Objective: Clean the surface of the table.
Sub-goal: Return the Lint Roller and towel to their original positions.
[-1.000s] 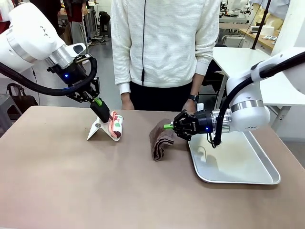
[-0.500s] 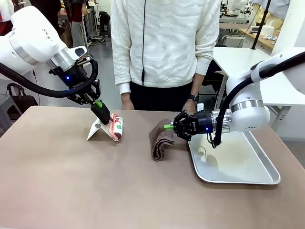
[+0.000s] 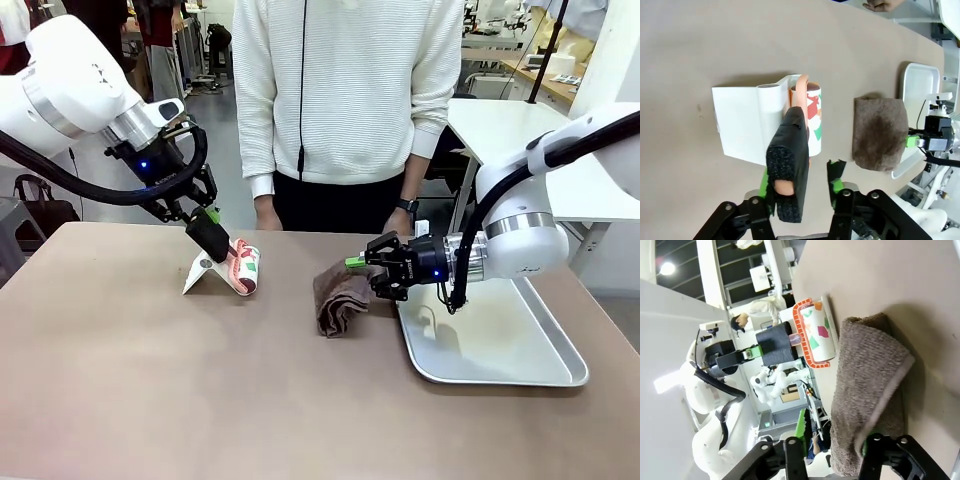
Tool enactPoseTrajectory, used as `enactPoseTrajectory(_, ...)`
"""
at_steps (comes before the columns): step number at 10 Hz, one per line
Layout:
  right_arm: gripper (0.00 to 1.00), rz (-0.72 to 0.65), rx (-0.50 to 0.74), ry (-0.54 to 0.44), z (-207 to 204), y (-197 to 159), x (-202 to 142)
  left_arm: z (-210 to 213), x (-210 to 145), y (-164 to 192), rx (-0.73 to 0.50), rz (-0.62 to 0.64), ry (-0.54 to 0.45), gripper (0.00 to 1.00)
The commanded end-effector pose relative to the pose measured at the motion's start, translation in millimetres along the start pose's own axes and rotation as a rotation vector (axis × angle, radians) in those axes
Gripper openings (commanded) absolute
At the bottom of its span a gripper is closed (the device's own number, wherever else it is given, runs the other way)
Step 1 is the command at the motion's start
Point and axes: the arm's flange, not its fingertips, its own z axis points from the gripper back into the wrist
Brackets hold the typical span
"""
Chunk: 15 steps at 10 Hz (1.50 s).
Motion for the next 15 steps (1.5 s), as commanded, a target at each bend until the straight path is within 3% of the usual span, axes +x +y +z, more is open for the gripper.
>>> enactPoseTrajectory(1, 1.00, 0.002, -0.054, 0.010, -1.4, 3.6, -1.3, 8.0, 3.8, -1.7, 0.027, 0.035, -0.005, 1.00)
enactPoseTrajectory(4, 1.00, -0.014, -0.165, 0.022, -7.7, 18.0, -5.6, 21.2, -3.6, 8.1, 0.013, 0.042, 0.001, 1.00)
enactPoseTrajectory(7, 1.00, -0.042, -0.346, 0.028, -13.5, 43.9, -14.2, 37.7, -33.6, 16.4, -0.001, -0.006, 0.050, 1.00)
enactPoseTrajectory(10, 1.00, -0.049, -0.432, 0.037, -3.3, 65.6, -23.9, 58.5, -57.2, 20.5, -0.047, -0.054, 0.010, 1.00)
enactPoseTrajectory(13, 1.00, 0.009, -0.725, 0.060, 21.6, 89.2, -45.9, 80.8, -73.1, 35.3, -0.100, -0.059, -0.001, 1.00)
enactPoseTrajectory(15, 1.00, 0.051, -0.690, 0.096, 43.5, 108.1, -70.2, 96.9, -91.1, 52.1, -0.175, -0.094, 0.024, 1.00)
